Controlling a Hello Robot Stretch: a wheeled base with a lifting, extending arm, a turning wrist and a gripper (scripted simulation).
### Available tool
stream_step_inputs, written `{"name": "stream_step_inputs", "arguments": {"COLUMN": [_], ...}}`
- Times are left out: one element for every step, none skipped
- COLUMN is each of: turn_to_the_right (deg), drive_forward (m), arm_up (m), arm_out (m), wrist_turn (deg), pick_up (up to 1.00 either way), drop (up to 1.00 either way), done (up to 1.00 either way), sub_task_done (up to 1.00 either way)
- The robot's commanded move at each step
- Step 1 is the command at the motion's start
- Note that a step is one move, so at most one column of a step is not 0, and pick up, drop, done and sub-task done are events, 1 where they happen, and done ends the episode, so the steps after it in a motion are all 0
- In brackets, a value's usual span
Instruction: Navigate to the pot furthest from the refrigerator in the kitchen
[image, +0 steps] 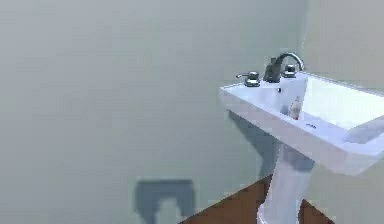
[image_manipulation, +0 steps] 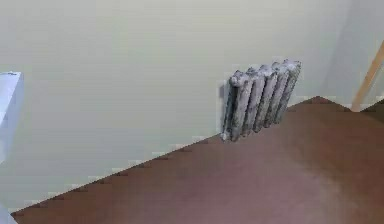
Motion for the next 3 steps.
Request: {"name": "stream_step_inputs", "arguments": {"turn_to_the_right": [45.0, 45.0, 45.0], "drive_forward": [0.00, 0.00, 0.00], "arm_up": [0.00, 0.00, 0.00], "arm_out": [0.00, 0.00, 0.00], "wrist_turn": [0.0, 0.0, 0.0], "pick_up": [0.00, 0.00, 0.00], "drop": [0.00, 0.00, 0.00], "done": [0.00, 0.00, 0.00], "sub_task_done": [0.00, 0.00, 0.00]}}
